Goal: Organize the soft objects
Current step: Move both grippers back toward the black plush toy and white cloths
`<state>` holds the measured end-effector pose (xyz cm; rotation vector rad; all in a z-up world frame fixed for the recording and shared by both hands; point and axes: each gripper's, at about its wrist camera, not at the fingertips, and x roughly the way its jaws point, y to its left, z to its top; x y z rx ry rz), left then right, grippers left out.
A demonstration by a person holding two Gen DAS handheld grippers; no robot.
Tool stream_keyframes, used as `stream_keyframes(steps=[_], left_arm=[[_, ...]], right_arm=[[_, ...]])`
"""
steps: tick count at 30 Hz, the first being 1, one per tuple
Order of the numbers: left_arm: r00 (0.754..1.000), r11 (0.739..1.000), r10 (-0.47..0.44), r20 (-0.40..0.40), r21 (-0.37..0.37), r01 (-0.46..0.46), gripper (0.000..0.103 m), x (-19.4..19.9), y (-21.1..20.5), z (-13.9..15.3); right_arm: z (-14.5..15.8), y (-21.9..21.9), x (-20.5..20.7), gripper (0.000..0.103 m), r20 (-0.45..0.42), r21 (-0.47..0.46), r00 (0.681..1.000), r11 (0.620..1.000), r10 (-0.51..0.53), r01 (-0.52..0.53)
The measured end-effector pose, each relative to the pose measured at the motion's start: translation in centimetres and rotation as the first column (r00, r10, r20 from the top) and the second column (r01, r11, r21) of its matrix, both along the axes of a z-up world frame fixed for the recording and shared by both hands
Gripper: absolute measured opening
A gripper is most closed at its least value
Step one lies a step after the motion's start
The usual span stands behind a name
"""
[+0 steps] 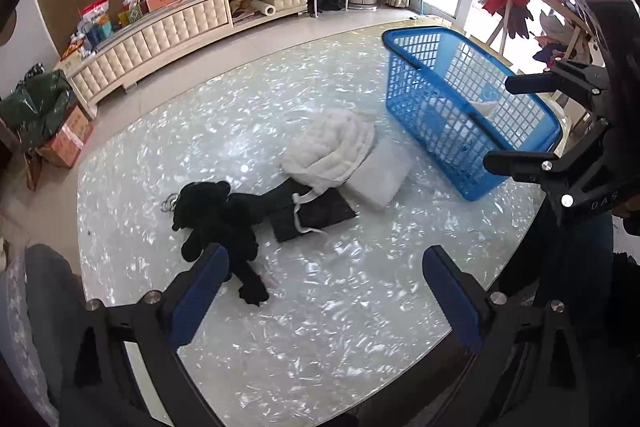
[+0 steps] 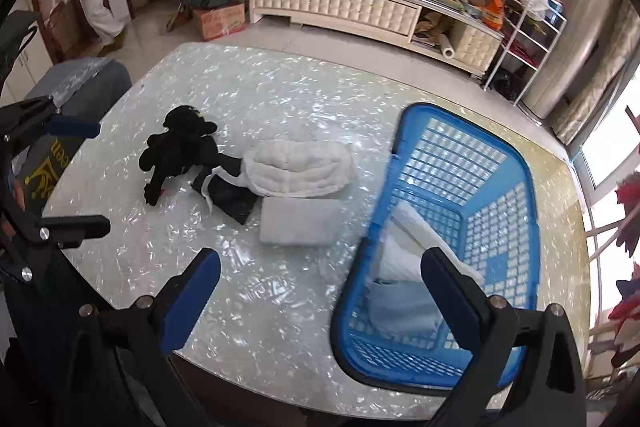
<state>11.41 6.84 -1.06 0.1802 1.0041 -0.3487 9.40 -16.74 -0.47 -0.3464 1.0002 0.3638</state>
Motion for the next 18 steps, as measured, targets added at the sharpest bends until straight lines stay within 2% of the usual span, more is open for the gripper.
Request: stream_keyframes(steps=[6, 18], left_arm=[[0.999, 0.999, 0.019, -0.026, -0.026, -0.020, 0.097, 0.8, 2.2, -1.3], [0.986, 0.990, 0.135, -0.098, -0.032, -0.139, 0.097, 3.8, 7.3, -5.4]], right_arm=[[-1.0, 2.5, 0.7, 0.100, -0.017, -0.047, 1.000, 0.999, 0.026, -0.027], [-3.4, 6.9, 3.3, 0.100, -0.061, -0.147, 0.996, 0.987, 0.058, -0.066]])
